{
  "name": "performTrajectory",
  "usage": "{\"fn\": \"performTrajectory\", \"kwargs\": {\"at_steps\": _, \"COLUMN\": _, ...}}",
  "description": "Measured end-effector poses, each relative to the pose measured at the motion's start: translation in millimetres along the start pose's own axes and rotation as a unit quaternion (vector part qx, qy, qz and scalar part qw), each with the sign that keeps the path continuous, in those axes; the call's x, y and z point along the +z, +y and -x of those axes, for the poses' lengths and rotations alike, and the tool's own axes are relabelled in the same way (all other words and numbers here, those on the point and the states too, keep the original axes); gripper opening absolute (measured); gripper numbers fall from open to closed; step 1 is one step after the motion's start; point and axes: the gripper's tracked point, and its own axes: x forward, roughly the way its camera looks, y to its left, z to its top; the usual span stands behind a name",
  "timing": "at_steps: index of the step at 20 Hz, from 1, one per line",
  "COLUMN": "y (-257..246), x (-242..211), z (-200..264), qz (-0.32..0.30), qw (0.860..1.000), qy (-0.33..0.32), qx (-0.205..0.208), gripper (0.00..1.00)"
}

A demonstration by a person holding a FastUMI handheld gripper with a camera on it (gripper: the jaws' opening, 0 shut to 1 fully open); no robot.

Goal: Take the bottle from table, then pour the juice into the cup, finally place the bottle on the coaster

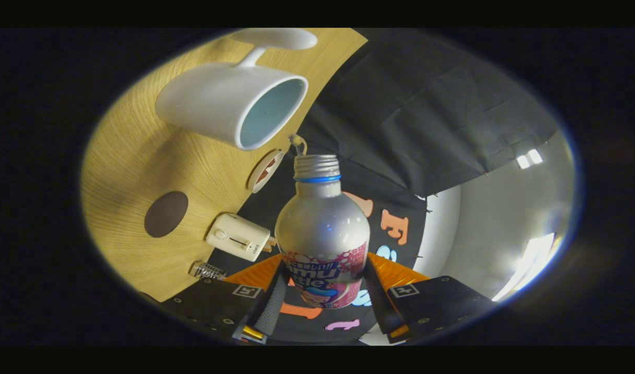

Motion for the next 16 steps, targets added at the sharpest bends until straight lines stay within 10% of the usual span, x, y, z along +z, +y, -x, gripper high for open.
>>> {"fn": "performTrajectory", "kwargs": {"at_steps": 16, "y": -10.1, "x": -0.2, "z": -6.4, "qz": 0.036, "qw": 0.999, "qy": -0.023, "qx": -0.013, "gripper": 0.74}}
